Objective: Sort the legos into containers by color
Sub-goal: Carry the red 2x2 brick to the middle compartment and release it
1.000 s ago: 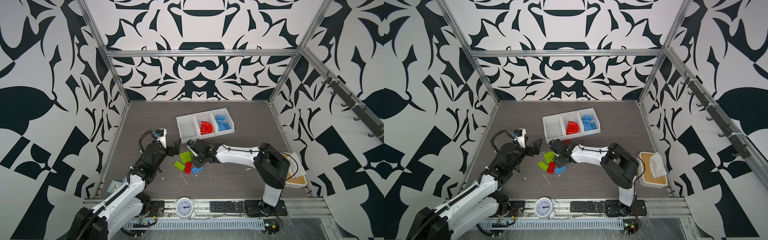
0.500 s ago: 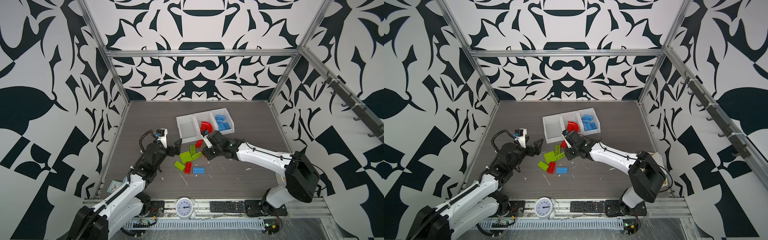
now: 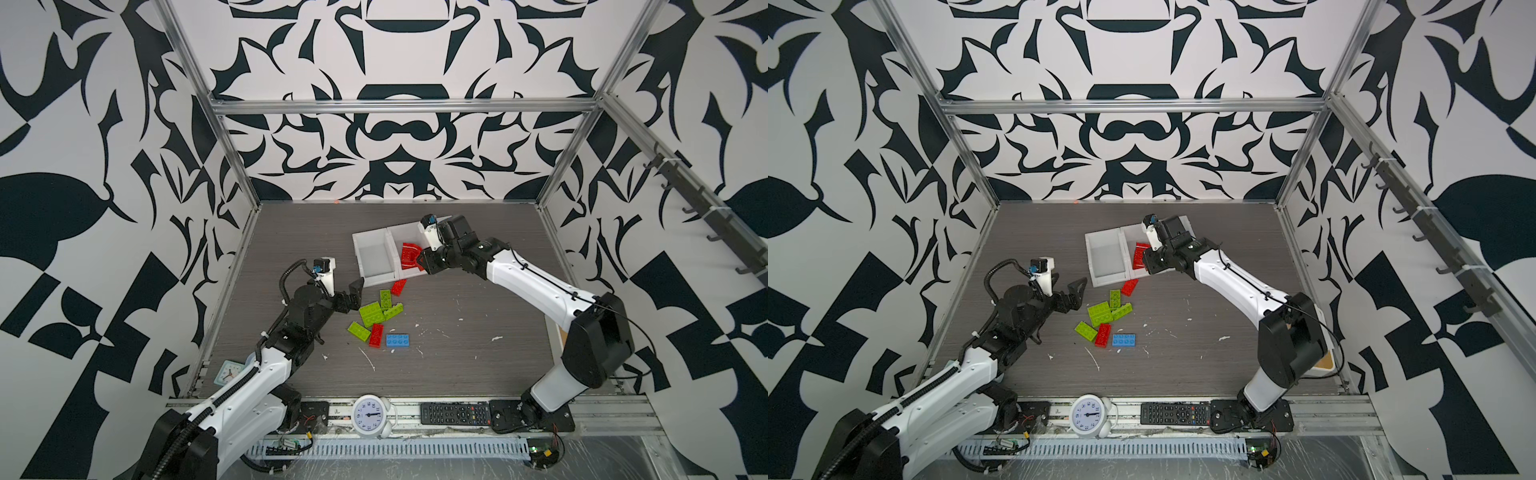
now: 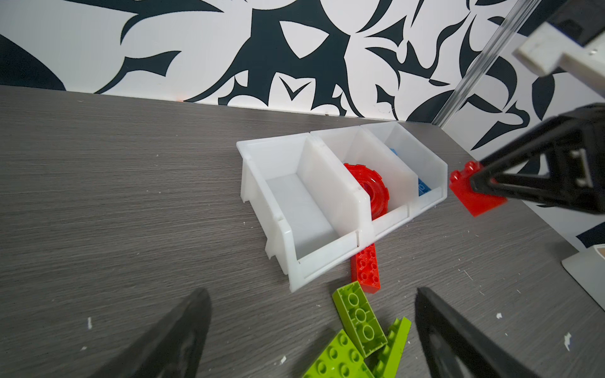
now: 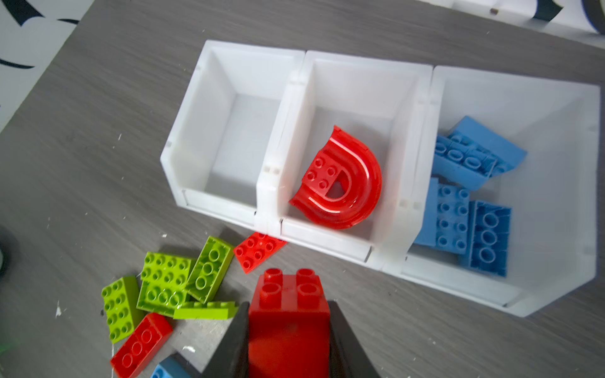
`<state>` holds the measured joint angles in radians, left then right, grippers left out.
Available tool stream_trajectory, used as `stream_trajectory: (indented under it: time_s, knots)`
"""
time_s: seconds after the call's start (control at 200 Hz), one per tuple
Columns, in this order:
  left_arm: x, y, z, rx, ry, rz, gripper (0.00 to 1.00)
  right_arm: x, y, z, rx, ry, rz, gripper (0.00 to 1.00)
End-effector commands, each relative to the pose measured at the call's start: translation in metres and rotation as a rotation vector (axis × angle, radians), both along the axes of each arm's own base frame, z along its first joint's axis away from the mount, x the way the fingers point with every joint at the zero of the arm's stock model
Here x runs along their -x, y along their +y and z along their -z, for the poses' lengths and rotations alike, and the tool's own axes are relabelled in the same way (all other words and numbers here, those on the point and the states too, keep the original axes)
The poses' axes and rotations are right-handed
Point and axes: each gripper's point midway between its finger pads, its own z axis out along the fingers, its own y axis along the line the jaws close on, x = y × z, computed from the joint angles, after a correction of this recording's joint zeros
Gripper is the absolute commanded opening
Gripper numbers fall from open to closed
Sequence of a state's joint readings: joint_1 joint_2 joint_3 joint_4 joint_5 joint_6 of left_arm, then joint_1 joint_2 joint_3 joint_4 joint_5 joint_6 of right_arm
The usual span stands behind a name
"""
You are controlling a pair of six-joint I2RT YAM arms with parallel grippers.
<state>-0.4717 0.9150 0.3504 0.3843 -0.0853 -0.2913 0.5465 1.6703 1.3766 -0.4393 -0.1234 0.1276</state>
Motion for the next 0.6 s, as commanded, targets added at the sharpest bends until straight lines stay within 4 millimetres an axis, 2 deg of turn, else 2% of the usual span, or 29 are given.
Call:
stream_trajectory:
  time_s: [0.0, 0.165, 0.24, 0.595]
  knots:
    - [0.000, -0.002, 0.001, 0.006, 0.000, 0.007, 0.99, -0.024, 0.001, -0.007, 0.026, -0.034, -0.027, 0.24]
    - [-0.001, -0.001, 0.003, -0.001, 0.004, 0.002, 0.99, -0.061, 0.003, -0.004, 0.004, -0.023, -0.053, 0.25]
    - [-0.001, -0.001, 0.002, -0.003, 0.004, 0.002, 0.99, -0.075, 0.006, 0.005, 0.006, 0.000, -0.064, 0.25]
    - [0.000, 0.001, 0.001, -0.005, 0.000, -0.006, 0.99, -0.105, 0.006, 0.021, -0.004, 0.027, -0.057, 0.29]
